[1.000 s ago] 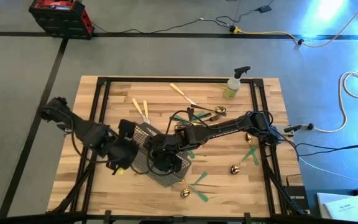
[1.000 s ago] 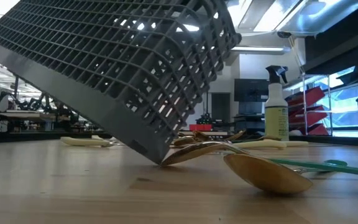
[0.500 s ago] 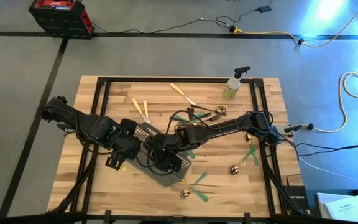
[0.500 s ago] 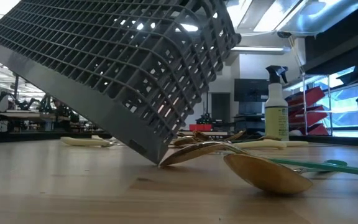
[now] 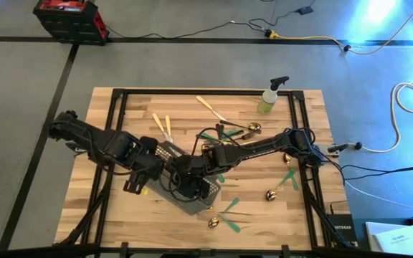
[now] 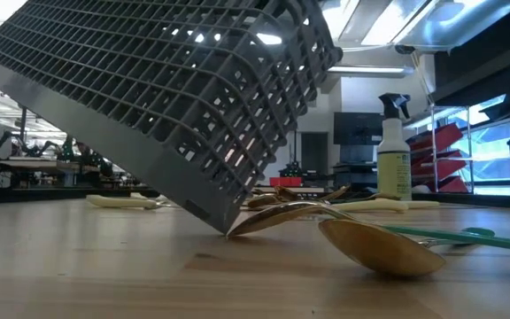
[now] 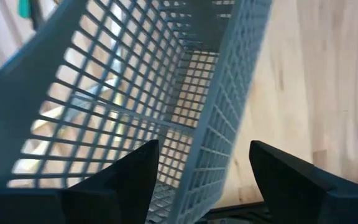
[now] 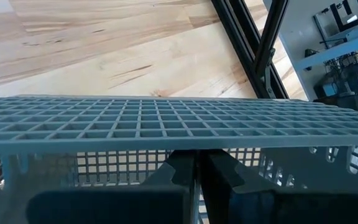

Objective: Sort silverware
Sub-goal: Move the silverware tray to standing position

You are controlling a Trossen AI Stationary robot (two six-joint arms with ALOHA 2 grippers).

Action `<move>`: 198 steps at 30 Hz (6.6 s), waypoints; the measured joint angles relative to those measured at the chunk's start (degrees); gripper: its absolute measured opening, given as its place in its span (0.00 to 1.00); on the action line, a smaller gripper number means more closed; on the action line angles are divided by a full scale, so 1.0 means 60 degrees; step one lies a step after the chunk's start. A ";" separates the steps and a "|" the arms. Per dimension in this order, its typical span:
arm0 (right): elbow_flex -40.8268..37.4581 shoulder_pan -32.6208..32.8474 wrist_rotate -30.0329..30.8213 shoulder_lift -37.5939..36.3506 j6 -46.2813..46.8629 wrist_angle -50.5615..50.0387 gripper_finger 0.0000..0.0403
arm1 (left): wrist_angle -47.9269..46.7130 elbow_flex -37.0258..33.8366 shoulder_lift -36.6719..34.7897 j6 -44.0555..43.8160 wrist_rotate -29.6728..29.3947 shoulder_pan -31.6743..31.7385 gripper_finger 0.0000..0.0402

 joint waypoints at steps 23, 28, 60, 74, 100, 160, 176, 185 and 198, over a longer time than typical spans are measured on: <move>-0.0011 0.0018 0.0015 0.0000 -0.0020 0.0051 0.00 | 0.0261 -0.0908 -0.0022 0.0130 0.0713 0.0147 0.19; -0.0011 0.0022 0.0067 0.0000 -0.0048 0.0011 0.00 | 0.0272 -0.0908 -0.0022 0.0311 0.1199 0.0148 0.04; 0.0029 0.0481 0.1672 -0.1888 0.0711 -0.1084 0.57 | -0.0023 -0.0908 -0.0279 -0.0793 0.1031 -0.0107 0.00; -0.0008 0.1120 0.3222 -0.3006 0.3748 -0.4412 0.39 | 0.1071 -0.0908 -0.0969 -0.2949 -0.0573 -0.1549 0.00; -0.6135 0.2273 0.2241 -0.7344 0.6383 -0.1827 0.01 | 0.0979 -0.0908 -0.0987 -0.5936 -0.2231 -0.3383 0.00; -1.3001 0.2259 0.1511 -0.9570 0.6025 0.8806 0.00 | 0.4822 -0.8114 -0.4224 -0.9345 -0.2709 -0.7133 0.00; -1.3001 0.2259 0.1538 -0.9570 0.6018 0.8819 0.00 | 0.4778 -0.8087 -0.3690 -0.9359 -0.3052 -0.7328 0.00; -1.3001 0.2259 0.1538 -0.9570 0.6022 0.8816 0.00 | 0.4775 -0.8099 -0.3690 -0.9378 -0.3062 -0.7324 0.00; -1.3001 0.2259 0.1531 -0.9570 0.6022 0.8816 0.00 | 0.4786 -0.8099 -0.3690 -0.9373 -0.2917 -0.7321 0.00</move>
